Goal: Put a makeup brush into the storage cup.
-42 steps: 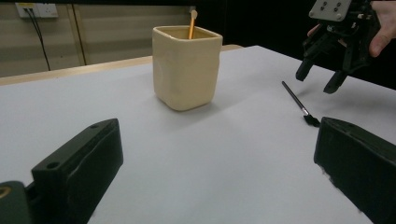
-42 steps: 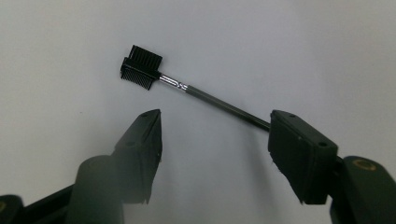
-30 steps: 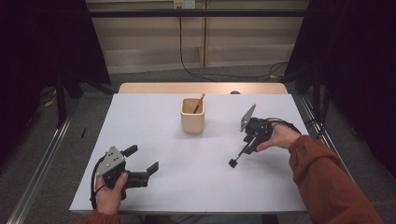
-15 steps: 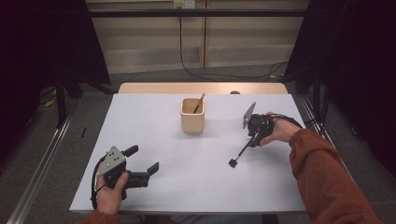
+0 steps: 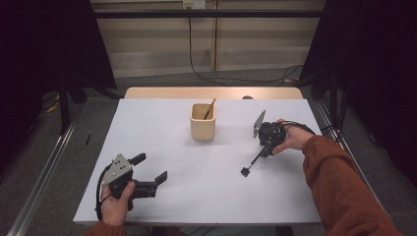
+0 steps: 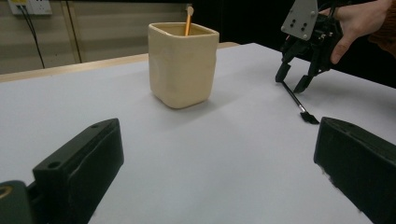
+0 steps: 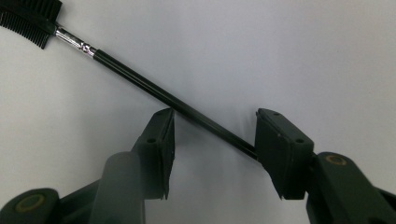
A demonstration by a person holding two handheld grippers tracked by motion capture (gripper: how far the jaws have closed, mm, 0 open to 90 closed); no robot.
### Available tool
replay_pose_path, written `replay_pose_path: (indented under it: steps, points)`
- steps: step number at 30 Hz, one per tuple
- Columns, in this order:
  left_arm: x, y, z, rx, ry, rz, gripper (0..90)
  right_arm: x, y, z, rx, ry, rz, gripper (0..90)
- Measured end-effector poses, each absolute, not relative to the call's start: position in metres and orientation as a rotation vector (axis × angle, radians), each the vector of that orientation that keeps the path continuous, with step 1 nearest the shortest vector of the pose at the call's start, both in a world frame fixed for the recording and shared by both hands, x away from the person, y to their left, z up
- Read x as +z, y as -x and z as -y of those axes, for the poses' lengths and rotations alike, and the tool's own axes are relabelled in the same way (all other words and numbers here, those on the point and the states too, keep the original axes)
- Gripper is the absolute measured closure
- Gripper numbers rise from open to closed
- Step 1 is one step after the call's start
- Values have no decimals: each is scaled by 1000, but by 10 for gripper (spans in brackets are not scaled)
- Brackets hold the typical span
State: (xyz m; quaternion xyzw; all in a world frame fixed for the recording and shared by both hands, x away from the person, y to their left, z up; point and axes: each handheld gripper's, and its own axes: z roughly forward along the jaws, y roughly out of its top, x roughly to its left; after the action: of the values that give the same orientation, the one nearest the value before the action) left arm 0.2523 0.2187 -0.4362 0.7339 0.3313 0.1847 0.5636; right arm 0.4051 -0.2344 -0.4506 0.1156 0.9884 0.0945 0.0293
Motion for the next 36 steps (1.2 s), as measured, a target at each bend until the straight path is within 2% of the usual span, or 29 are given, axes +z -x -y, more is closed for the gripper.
replay_pose_path:
  steps: [6, 24, 36]
  points:
    - [-436, -252, -218, 432, -1727, -782, 15, -452, -405, 235, 316, -337, -3093, 628]
    - [-436, -252, -219, 436, -1727, -779, 15, -452, -401, 232, 302, -323, -3132, 858]
    - [-437, -252, -220, 433, -1723, -790, 16, -451, -400, 234, 320, -413, -3114, 859]
